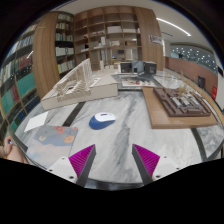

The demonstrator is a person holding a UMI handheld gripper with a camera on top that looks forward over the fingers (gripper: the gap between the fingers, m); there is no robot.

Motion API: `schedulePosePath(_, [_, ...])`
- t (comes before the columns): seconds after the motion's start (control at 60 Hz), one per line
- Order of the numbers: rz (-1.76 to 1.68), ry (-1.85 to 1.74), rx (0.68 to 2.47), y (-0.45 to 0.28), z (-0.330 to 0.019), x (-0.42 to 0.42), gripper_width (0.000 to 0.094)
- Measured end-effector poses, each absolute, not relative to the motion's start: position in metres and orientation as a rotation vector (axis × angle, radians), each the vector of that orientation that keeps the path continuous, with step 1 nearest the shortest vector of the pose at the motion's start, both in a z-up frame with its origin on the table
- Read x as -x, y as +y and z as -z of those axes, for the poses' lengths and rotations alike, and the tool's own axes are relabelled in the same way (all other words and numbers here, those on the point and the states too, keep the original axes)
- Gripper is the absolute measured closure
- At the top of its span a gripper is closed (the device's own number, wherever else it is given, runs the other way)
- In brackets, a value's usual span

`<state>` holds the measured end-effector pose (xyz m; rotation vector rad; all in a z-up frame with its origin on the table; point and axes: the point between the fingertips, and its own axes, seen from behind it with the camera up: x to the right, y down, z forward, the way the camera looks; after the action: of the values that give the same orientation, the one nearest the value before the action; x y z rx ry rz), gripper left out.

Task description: Arrange mouse

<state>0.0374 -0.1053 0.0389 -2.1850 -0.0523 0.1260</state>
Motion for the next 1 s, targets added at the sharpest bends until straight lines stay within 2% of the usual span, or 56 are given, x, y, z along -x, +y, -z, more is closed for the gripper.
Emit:
schedulePosePath(0.383, [-0.252, -0.099, 2.213, 0.003, 0.010, 0.043, 0.0158])
schedulePosePath(0.683, [-0.128, -0.067, 2.198, 0.091, 0.012, 0.065, 0.0147])
schedulePosePath(0.75, [-0.044, -0.093, 2.191, 0.104, 0.016, 0.068, 0.0180])
schedulePosePath(0.767, [-0.041, -0.099, 2.183, 0.106, 0.015, 0.070, 0.0147])
schedulePosePath(0.8, [-0.053, -0.086, 2.177, 0.110, 0.016, 0.075, 0.0247])
schedulePosePath(0.817, [-0.056, -0.077, 2.175, 0.112, 0.015, 0.076, 0.0345])
schedulePosePath(0.833, [-0.059, -0.071, 2.180, 0.112, 0.016, 0.077, 0.0379])
schedulePosePath(0.867, [-0.052, -0.056, 2.184, 0.113, 0.016, 0.076, 0.0391])
schedulePosePath(0.95, [-0.089, -0.029, 2.232, 0.104, 0.014, 0.077, 0.0488])
schedulePosePath(1.0, [-0.165, -0.026, 2.216, 0.097, -0.002, 0.093, 0.0522])
